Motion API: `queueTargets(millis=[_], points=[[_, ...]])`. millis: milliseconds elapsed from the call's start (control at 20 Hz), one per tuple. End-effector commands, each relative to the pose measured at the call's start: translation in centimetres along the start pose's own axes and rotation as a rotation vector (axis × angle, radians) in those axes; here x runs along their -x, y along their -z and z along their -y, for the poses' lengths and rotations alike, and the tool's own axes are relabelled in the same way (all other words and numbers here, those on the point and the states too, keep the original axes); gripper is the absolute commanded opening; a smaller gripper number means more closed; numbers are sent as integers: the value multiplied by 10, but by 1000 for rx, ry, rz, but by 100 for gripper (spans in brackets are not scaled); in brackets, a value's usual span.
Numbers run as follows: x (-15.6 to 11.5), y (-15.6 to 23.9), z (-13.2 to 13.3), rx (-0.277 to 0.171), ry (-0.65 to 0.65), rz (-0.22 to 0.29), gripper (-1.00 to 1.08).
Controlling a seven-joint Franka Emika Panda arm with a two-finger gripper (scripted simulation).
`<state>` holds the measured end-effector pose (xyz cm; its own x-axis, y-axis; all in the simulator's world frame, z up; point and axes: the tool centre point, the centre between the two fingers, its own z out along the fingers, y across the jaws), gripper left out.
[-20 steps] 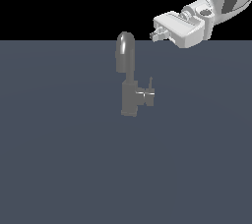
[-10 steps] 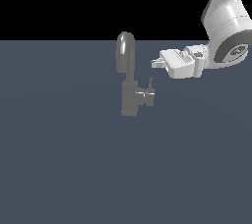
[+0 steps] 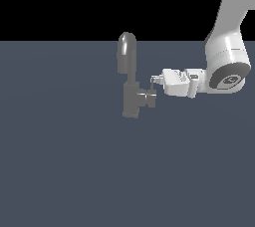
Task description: Turn on the faucet by rotating a designated handle.
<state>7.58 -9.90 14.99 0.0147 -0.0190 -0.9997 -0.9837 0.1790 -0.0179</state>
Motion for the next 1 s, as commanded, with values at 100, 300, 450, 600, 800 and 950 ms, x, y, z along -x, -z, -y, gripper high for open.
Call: queueTargets(millis=[100, 300, 450, 600, 800, 950], points=[[-8, -2, 0, -22, -22, 19, -100], [-7, -2, 0, -19, -17, 16, -100], [-7, -2, 0, -18, -17, 16, -100], [-6, -2, -2, -18, -17, 16, -100], [-3, -2, -12, -18, -17, 16, -100], [-1, -3, -20, -18, -17, 16, -100]])
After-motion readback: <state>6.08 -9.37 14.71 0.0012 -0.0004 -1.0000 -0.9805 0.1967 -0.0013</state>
